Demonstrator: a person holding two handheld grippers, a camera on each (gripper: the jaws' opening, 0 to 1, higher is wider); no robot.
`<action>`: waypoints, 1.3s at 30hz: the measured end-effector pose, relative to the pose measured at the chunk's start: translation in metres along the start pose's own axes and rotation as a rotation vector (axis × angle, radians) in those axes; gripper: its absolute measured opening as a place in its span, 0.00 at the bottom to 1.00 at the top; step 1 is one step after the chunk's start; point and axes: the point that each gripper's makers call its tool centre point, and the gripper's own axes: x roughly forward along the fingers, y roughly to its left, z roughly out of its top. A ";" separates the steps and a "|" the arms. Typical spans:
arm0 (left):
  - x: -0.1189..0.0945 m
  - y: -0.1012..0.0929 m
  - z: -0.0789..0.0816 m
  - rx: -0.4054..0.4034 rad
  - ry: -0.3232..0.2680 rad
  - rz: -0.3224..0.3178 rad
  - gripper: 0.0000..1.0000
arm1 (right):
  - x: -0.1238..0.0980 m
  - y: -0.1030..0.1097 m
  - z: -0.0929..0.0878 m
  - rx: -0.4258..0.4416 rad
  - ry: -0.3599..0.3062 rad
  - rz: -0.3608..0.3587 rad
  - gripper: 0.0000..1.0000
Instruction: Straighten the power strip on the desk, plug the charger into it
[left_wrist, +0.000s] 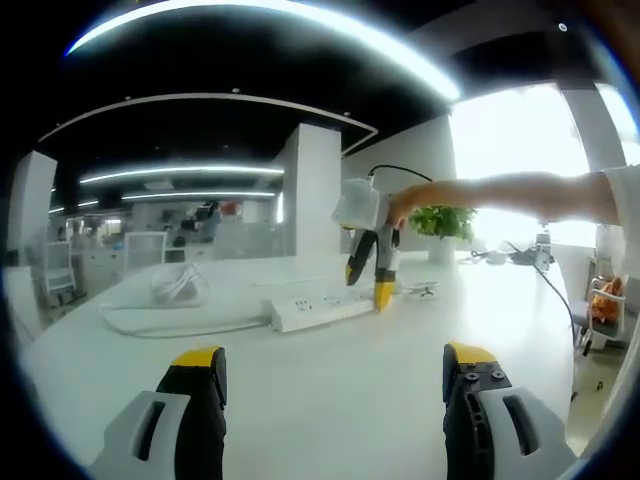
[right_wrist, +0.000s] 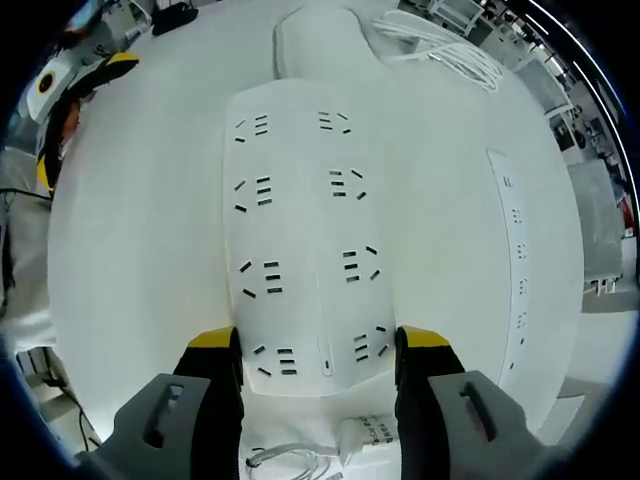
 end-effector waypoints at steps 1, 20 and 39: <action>0.000 0.000 0.000 0.000 -0.001 0.000 0.92 | 0.000 0.000 0.000 -0.001 0.002 0.000 0.60; 0.000 0.003 0.000 -0.004 -0.001 0.003 0.92 | 0.000 0.002 0.000 0.017 -0.001 -0.004 0.60; -0.001 0.002 0.001 -0.001 -0.002 -0.001 0.92 | -0.001 0.006 -0.002 0.050 -0.010 -0.009 0.60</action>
